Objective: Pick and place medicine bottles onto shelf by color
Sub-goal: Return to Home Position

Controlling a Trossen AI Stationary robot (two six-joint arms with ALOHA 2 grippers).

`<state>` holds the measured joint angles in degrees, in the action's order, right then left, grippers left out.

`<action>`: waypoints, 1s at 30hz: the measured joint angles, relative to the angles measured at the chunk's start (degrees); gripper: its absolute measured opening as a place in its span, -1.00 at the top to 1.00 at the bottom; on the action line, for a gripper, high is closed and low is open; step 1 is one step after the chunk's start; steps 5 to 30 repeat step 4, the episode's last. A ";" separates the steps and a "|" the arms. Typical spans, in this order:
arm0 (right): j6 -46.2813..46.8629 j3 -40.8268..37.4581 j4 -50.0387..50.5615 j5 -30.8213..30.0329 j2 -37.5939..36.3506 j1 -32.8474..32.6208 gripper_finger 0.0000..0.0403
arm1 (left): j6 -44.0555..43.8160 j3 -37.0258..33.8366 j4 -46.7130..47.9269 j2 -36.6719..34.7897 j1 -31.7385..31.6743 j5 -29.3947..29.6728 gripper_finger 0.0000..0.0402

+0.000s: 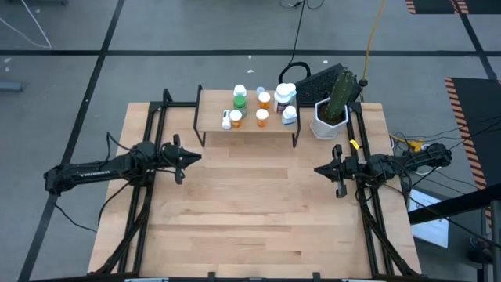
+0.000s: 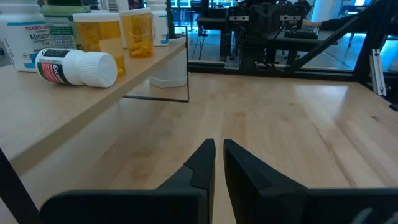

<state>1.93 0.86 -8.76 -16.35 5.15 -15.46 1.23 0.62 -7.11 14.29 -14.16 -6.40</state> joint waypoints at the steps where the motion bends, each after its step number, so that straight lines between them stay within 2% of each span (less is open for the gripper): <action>1: 0.00 0.00 -0.01 0.00 0.01 0.00 1.00 | 0.00 0.00 0.00 0.00 -0.01 0.00 0.81; 30: -0.02 0.00 -0.01 -0.01 0.01 0.00 1.00 | 0.00 0.00 0.00 0.00 -0.02 0.01 0.81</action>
